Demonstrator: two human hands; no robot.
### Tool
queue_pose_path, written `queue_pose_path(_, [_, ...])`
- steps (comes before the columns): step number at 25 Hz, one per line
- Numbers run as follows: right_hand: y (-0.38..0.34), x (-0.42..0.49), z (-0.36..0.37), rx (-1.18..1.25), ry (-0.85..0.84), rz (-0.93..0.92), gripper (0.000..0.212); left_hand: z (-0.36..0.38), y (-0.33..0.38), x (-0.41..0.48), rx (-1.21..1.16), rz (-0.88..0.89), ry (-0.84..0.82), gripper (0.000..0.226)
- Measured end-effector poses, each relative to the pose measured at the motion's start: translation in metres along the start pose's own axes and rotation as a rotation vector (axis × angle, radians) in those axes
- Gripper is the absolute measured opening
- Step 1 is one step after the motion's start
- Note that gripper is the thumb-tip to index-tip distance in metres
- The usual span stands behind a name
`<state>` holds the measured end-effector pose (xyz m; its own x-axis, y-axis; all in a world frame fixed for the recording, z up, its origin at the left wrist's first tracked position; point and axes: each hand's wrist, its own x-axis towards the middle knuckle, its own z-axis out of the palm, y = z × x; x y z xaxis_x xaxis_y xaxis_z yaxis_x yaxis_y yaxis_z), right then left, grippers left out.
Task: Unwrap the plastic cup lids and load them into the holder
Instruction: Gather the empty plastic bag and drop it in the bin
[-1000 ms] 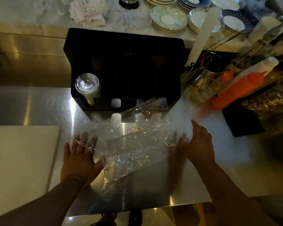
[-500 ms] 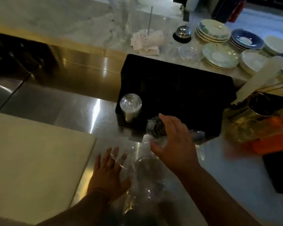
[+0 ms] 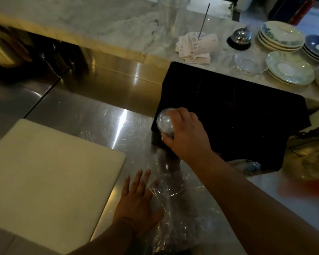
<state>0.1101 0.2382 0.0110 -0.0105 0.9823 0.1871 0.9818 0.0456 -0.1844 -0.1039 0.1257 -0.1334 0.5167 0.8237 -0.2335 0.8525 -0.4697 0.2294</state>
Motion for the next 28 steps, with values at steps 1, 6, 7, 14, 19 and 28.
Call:
queue_pose_path(1, [0.000, 0.004, 0.004, -0.016, 0.000, -0.007, 0.063, 0.001, 0.000, 0.000, -0.004, 0.008, -0.003, 0.092])
queue_pose_path(6, [0.002, 0.015, 0.011, -0.105, -0.007, -0.006, 0.060, 0.004, -0.001, 0.000, 0.006, 0.010, 0.000, 0.091])
queue_pose_path(7, [0.003, 0.016, 0.011, -0.123, -0.023, -0.008, 0.059, 0.004, -0.001, 0.000, 0.005, 0.014, 0.001, 0.091])
queue_pose_path(14, [0.004, 0.017, 0.016, -0.216, -0.160, -0.050, 0.046, -0.001, 0.001, -0.001, 0.014, 0.027, 0.030, 0.092])
queue_pose_path(19, [0.003, 0.008, 0.023, -0.230, -0.205, -0.061, 0.055, -0.002, 0.002, 0.000, 0.025, 0.015, 0.027, 0.091])
queue_pose_path(28, [-0.005, 0.016, 0.022, -0.267, -0.285, -0.022, 0.062, -0.002, 0.000, -0.002, 0.012, 0.017, 0.062, 0.094])
